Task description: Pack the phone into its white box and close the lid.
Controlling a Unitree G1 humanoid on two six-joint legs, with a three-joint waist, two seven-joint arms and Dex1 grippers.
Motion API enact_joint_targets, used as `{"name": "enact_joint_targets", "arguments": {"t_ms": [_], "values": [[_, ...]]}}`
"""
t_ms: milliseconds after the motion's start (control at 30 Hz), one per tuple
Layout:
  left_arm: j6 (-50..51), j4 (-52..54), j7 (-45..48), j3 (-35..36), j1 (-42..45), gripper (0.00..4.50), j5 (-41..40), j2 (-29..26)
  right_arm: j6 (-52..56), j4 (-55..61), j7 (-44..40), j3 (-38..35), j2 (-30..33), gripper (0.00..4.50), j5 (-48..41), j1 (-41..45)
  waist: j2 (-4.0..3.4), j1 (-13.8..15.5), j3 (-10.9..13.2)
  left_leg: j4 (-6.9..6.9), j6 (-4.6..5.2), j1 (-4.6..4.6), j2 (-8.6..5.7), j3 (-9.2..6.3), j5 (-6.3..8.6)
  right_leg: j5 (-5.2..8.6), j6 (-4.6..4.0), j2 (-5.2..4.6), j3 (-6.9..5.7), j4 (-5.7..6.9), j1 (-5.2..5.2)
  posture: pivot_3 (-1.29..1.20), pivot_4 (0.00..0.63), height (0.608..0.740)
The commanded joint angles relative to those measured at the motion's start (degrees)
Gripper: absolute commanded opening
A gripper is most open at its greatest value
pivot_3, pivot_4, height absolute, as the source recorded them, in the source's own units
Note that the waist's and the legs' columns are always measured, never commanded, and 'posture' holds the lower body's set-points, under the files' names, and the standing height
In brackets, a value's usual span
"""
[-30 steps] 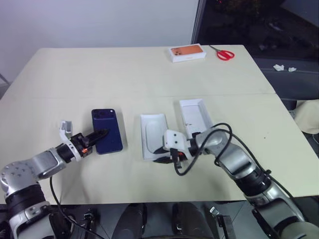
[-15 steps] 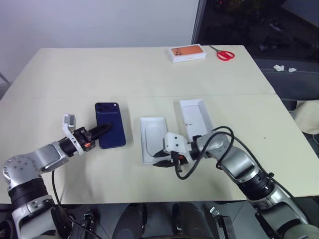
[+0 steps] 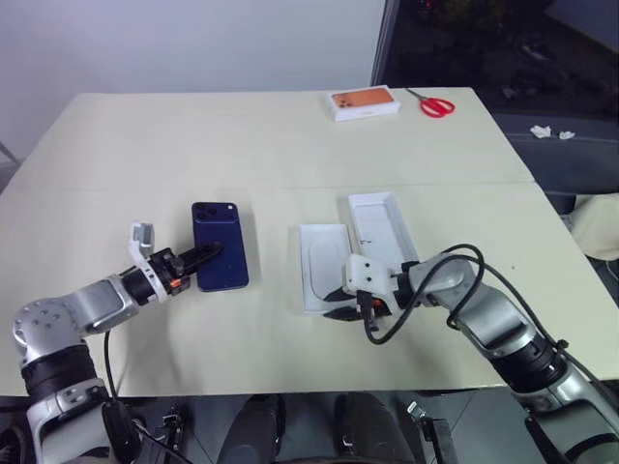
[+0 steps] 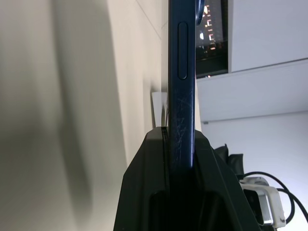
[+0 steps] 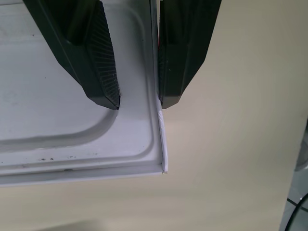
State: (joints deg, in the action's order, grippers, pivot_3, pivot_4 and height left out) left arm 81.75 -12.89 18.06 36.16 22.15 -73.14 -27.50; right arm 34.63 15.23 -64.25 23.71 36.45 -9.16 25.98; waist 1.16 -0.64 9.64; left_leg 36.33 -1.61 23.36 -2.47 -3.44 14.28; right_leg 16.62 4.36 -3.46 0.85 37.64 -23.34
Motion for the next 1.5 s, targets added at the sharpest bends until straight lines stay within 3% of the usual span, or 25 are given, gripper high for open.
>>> {"name": "enact_joint_targets", "arguments": {"t_ms": [33, 167, 467, 667, 867, 1500], "values": [[-0.4, 0.9, 0.6, 0.1, 1.5, 0.2, -2.2, 0.2, 0.8, 1.3, 0.4, -0.8, -0.9, 2.62, -1.4, 0.9, 0.0, 0.0, 0.0, 0.0, 0.0, 0.0, 0.0, 0.01, 0.0, 0.0, 0.0, 0.0, 0.0, 0.0, 0.0, 0.0, 0.15, 0.74], [-0.1, 1.3, -0.4, -0.3, 2.2, 0.2, -2.5, 0.8, 0.6, 1.1, 0.0, -1.8, -0.3, 4.45, -2.1, 1.6, 0.0, -0.1, 0.0, 0.01, 0.0, 0.01, 0.0, 0.01, 0.0, 0.0, 0.0, 0.0, 0.0, 0.0, -0.01, 0.0, 0.15, 0.74], [-1.6, 5.4, -9.7, -2.8, 5.2, 0.2, -9.0, 8.3, 3.0, -3.2, 1.4, -16.1, -2.1, 4.45, -12.9, 5.1, 0.03, 0.2, 0.0, 0.11, 0.02, 0.02, -0.01, 0.0, 0.01, -0.01, 0.01, 0.0, -0.02, 0.01, 0.06, 0.0, 0.15, 0.74], [-4.5, 5.6, -15.9, -7.2, 6.5, 0.2, -8.2, 14.6, -1.9, -8.1, 3.0, -19.9, -0.4, 4.45, -11.8, 3.5, 0.03, 0.1, 0.0, 0.29, 0.1, 0.04, -0.02, 0.05, 0.06, -0.01, 0.01, 0.0, 0.0, 0.03, 0.12, 0.0, 0.15, 0.74], [-6.4, 6.2, -17.9, -12.8, 5.8, 0.2, -7.0, 20.2, -5.5, -7.2, 2.8, -22.9, 4.1, 4.45, -11.6, -3.4, 0.04, 0.2, 0.0, 0.59, 0.18, 0.11, -0.02, 0.09, 0.1, 0.0, 0.01, 0.0, 0.01, 0.16, 0.15, 0.0, 0.15, 0.74], [-6.1, 3.7, -14.0, -18.8, 3.8, 0.2, -3.6, 21.5, -7.2, -3.2, 4.5, -24.3, 5.7, 4.45, -12.3, -6.8, 0.03, 0.2, 0.0, 0.75, 0.2, 0.1, -0.01, 0.13, 0.12, 0.01, 0.02, 0.06, 0.05, 0.28, 0.18, 0.0, 0.15, 0.74]]}}
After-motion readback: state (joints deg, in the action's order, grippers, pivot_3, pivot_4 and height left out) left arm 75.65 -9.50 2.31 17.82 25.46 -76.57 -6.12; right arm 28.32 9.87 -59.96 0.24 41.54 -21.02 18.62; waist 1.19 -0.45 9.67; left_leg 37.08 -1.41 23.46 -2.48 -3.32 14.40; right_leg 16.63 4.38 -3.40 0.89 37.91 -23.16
